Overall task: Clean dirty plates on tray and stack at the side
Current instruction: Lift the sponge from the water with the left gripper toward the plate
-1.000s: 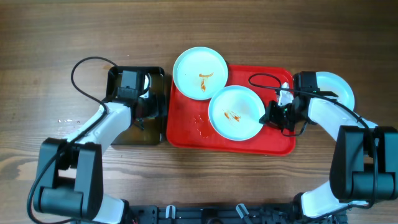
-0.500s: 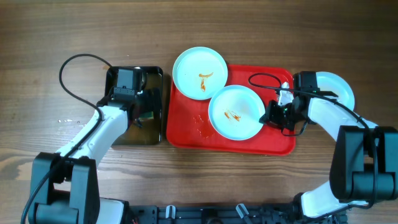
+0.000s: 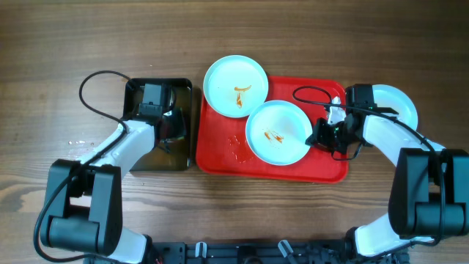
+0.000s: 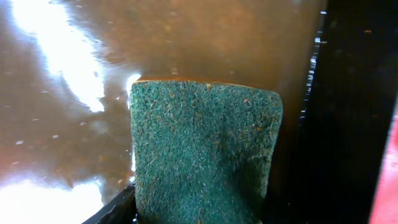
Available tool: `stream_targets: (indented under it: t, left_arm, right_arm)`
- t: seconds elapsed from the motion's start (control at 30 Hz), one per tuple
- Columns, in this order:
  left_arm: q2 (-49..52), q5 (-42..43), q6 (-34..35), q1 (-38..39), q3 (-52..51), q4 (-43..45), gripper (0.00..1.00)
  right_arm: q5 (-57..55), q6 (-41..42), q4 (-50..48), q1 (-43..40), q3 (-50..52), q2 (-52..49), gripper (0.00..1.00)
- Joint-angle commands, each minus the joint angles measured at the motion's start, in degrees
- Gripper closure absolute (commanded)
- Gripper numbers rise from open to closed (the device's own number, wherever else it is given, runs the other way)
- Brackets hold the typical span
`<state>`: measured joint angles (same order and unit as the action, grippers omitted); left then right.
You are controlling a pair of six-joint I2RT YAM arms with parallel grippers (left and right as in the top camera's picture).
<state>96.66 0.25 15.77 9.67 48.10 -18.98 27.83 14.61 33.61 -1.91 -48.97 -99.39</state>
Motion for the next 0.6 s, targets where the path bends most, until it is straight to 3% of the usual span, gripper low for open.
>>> stream_targets:
  t: [0.0, 0.03, 0.13, 0.17, 0.57]
  left_arm:
    - [0.63, 4.92, 0.11, -0.15, -0.44, 0.37, 0.67]
    - [0.63, 4.92, 0.13, -0.15, -0.44, 0.35, 0.77]
    - [0.63, 5.29, 0.11, -0.15, -0.44, 0.33, 0.85]
    - [0.63, 6.47, 0.11, -0.15, -0.44, 0.35, 0.95]
    - [0.55, 9.11, -0.26, 3.08, -0.42, 1.22, 0.96]
  right_arm:
    - [-2.49, -1.01, -0.15, 0.20, -0.04, -1.01, 0.96]
    - [-2.51, -0.98, -0.15, 0.20, -0.04, -1.01, 0.96]
    - [-2.54, -0.98, -0.15, 0.20, -0.04, -1.01, 0.96]
    - [-2.54, -0.98, -0.15, 0.20, -0.04, -1.01, 0.96]
    - [-2.51, -1.07, -0.11, 0.20, -0.04, -1.01, 0.96]
